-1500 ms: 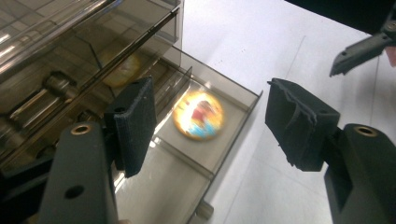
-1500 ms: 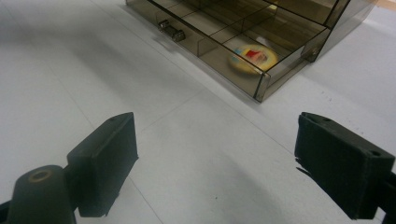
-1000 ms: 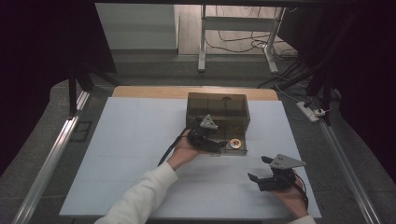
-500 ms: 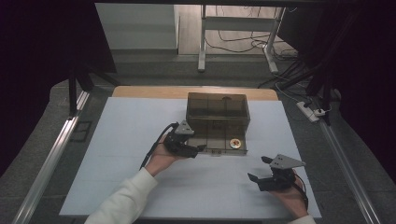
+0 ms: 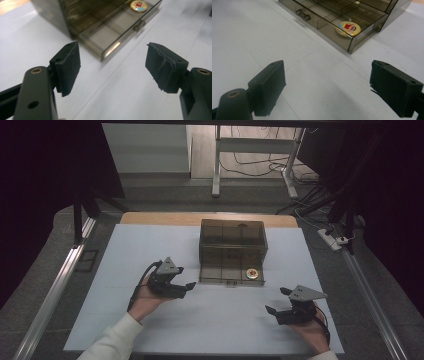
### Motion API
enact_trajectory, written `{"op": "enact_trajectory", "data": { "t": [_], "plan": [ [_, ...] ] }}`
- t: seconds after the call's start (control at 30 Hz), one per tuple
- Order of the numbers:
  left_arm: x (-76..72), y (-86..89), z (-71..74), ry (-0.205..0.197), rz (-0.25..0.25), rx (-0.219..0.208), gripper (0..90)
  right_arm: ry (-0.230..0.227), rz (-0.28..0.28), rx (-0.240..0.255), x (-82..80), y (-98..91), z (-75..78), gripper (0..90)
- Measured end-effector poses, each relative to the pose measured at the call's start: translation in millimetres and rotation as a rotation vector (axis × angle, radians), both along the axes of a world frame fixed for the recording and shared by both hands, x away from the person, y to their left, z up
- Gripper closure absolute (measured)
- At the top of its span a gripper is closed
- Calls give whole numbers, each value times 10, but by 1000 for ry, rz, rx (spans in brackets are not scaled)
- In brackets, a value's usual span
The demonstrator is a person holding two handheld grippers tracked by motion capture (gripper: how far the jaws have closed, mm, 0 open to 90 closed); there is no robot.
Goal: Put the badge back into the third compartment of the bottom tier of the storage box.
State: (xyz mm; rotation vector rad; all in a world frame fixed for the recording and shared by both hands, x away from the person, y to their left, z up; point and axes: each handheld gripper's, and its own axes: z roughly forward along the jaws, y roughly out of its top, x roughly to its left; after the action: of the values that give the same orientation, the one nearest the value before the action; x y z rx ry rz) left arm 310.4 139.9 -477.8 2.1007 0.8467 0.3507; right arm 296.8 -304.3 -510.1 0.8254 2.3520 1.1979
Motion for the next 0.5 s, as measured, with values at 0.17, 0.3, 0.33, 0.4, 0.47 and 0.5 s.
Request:
{"op": "enact_trajectory", "data": {
  "t": [0.17, 0.3, 0.33, 0.4, 0.47, 0.5],
  "plan": [
    [-117, 191, -42, -5, 35, -16, 266, 2, -5, -3, 2, 1, -8, 130],
    [-181, 340, -88, -2, 64, -26, 265, 2, -6, -6, 7, 2, -11, 130],
    [-193, 376, -104, 0, 71, -25, 265, 1, -8, -8, 7, 2, -11, 130],
    [-218, 445, -137, 8, 85, -25, 265, 1, -10, -7, 5, 0, -9, 130],
    [-249, 504, -171, 12, 95, -20, 265, 1, -11, 0, 4, -3, -8, 130],
    [-268, 531, -188, 16, 100, -21, 265, 0, -11, 0, 4, -5, -7, 130]
  ]
}}
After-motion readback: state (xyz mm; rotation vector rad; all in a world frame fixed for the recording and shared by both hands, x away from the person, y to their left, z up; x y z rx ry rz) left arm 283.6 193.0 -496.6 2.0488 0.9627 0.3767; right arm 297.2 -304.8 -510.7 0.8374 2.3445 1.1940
